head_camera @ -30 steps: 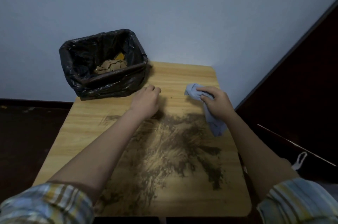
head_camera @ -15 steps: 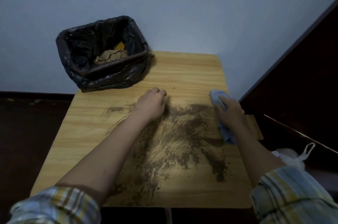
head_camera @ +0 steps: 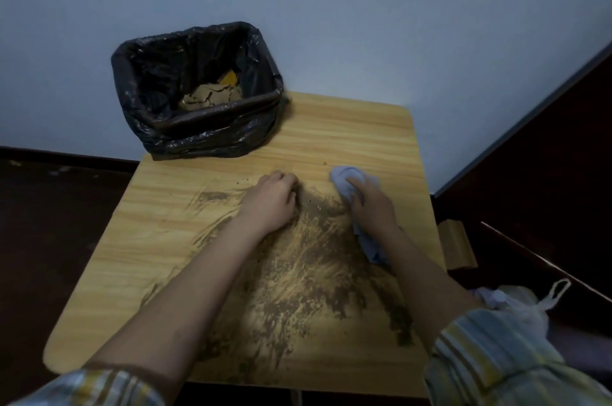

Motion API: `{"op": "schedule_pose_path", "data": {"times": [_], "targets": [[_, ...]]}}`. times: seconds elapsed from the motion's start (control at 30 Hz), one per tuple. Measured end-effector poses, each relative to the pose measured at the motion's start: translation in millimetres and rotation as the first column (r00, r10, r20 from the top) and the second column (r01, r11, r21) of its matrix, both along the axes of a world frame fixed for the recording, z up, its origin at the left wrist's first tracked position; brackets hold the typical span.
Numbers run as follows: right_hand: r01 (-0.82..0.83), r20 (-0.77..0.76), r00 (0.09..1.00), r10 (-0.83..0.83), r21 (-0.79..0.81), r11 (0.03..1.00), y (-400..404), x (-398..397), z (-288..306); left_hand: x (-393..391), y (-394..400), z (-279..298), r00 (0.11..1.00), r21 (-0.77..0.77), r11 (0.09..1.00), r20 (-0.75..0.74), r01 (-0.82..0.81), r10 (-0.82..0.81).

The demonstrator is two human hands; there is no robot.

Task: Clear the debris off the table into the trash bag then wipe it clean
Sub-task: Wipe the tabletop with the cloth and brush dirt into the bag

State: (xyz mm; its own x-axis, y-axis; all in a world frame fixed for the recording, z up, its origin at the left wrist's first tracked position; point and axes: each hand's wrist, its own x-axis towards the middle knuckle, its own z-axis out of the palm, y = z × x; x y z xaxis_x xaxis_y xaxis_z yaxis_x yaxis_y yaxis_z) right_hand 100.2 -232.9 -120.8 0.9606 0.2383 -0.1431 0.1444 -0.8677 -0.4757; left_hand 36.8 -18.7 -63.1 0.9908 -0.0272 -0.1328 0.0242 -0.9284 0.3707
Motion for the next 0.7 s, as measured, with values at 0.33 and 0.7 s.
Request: {"op": "schedule_pose_path", "data": {"times": [0.33,0.7], "targets": [[-0.182,0.015,0.983,0.183,0.190,0.965,43.7,-10.8,25.9,-21.0,5.5,17.2,0.998,-0.019,0.999,0.028,-0.051,0.051],[-0.058,0.189,0.982,-0.003,0.317,0.947,-23.5,-63.9,77.8,-51.0,-21.1,46.1,0.981,-0.067,0.997,0.192,-0.022,0.035]]}}
